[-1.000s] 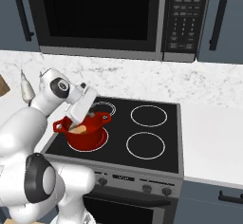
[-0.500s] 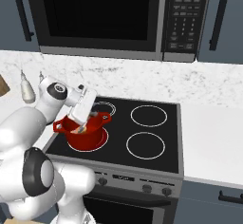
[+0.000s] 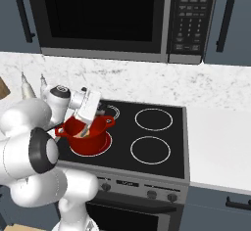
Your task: Put the squash and avocado in the pot. Retrieve the spatula and lightly stir the vegetables in the pot.
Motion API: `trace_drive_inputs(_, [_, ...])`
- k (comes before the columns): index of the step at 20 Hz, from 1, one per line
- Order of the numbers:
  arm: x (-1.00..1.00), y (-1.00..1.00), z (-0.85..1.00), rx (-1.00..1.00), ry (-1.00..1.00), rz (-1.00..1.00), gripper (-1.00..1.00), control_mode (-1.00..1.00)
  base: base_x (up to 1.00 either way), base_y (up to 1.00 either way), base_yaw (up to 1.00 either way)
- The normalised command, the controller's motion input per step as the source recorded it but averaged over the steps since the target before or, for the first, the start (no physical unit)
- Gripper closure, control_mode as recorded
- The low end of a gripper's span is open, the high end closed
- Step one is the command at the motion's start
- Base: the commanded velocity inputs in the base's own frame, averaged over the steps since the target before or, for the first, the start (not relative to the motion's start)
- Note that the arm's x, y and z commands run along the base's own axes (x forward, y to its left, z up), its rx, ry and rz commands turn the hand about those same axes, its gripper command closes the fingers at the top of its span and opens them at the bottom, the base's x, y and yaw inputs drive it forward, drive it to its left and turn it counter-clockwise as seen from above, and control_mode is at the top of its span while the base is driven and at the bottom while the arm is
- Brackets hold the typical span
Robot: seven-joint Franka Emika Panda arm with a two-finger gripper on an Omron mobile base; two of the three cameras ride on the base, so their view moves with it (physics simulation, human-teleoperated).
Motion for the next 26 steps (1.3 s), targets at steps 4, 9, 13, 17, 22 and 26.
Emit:
trace_drive_inputs(4, [0.07,0.14,-0.04,-0.05,0.02,0.0,1.0,-1.0,0.0,0.0,0.0])
trace_drive_inputs(9, [0.01,0.32,-0.07,-0.02,-0.04,0.0,1.0,-1.0,0.0,0.0,0.0])
trace_drive_inputs(13, [0.0,0.22,0.01,0.0,0.07,0.0,1.0,-1.0,0.0,0.0,0.0])
trace_drive_inputs(17, [0.0,0.12,0.0,-0.04,0.0,0.05,1.0,-1.0,0.0,0.0,0.0])
trace_drive_inputs(22, [-0.01,0.03,0.0,-0.08,0.02,0.02,1.0,-1.0,0.0,0.0,0.0])
trace_drive_inputs(26, [-0.15,-0.13,0.01,-0.11,0.01,0.0,1.0,-1.0,0.0,0.0,0.0])
